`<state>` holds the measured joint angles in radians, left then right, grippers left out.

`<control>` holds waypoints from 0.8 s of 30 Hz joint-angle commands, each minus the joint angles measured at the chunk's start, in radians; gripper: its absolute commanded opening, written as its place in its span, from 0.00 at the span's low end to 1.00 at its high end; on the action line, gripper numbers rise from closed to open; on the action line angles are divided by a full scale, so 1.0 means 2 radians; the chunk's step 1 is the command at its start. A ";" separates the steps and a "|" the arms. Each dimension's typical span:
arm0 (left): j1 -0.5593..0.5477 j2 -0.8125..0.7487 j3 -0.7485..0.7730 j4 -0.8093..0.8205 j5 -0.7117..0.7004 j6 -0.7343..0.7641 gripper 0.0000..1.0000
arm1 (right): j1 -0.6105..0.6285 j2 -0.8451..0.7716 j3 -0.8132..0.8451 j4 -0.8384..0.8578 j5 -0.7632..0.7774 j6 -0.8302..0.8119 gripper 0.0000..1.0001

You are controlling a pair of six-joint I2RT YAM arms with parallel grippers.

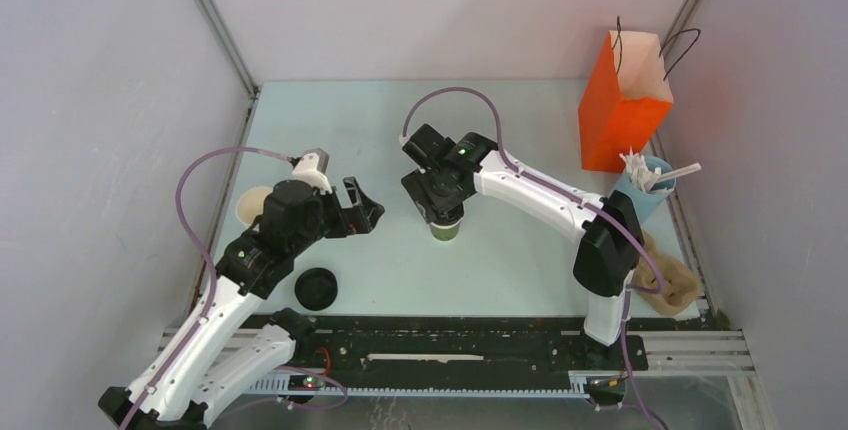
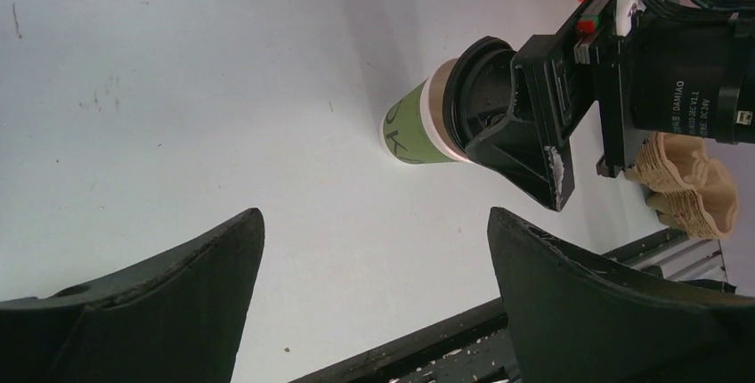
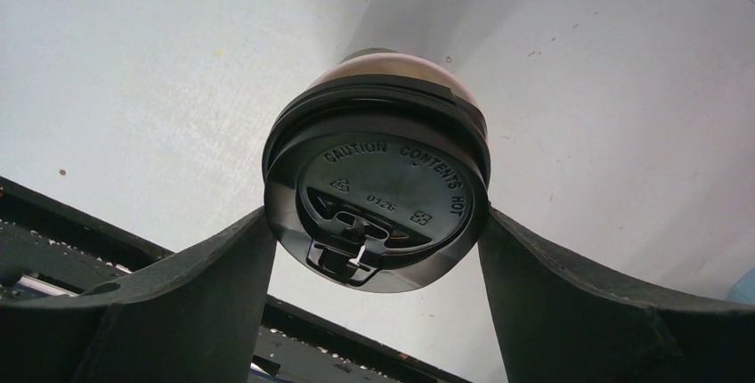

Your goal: Pack the takeout coffee

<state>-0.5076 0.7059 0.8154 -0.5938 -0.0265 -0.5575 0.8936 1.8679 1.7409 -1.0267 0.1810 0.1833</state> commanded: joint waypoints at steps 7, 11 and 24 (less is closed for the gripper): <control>-0.002 0.010 0.006 0.018 0.009 0.011 1.00 | -0.012 0.008 0.020 -0.005 -0.012 -0.007 0.88; -0.002 0.013 0.007 0.020 0.009 0.011 1.00 | -0.018 0.009 0.017 -0.001 -0.023 -0.009 0.89; -0.002 0.017 0.008 0.023 0.009 0.013 1.00 | -0.021 0.012 0.010 0.002 -0.033 -0.007 0.90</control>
<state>-0.5076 0.7418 0.8154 -0.5858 -0.0185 -0.5564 0.8524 1.8858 1.7439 -1.0283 0.1287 0.1806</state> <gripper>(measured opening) 0.996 0.900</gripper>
